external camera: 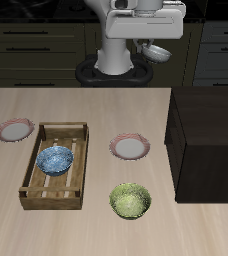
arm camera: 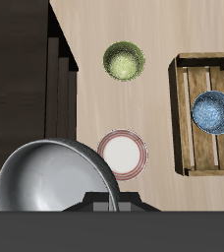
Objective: Place the white bowl on the off-center plate and place the blue bowl on top of the wooden shelf
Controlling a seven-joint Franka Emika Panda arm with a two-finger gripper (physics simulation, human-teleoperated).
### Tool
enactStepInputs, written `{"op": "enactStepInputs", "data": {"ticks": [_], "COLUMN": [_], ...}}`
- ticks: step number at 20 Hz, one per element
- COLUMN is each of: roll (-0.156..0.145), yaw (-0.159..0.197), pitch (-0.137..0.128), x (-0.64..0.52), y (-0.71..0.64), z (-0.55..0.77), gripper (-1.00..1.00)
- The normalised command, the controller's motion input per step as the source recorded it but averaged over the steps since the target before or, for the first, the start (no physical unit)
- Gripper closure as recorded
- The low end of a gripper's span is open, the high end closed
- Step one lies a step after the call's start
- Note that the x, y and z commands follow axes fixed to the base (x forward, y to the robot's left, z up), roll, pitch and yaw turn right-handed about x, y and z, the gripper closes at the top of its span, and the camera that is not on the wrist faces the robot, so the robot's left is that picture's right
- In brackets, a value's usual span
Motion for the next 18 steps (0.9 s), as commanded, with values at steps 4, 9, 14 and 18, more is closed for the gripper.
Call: {"op": "enactStepInputs", "data": {"ticks": [4, 9, 14, 18], "roll": [-0.019, -0.050, -0.045, -0.015], "yaw": [-0.001, -0.024, -0.002, -0.006], "pitch": [-0.009, 0.000, -0.006, -0.006], "x": [-0.09, -0.05, -0.02, -0.11], "y": [-0.51, -0.76, -0.44, -0.27], "z": [0.01, 0.02, -0.01, 0.00], "gripper": [1.00, 1.00, 1.00, 1.00]}}
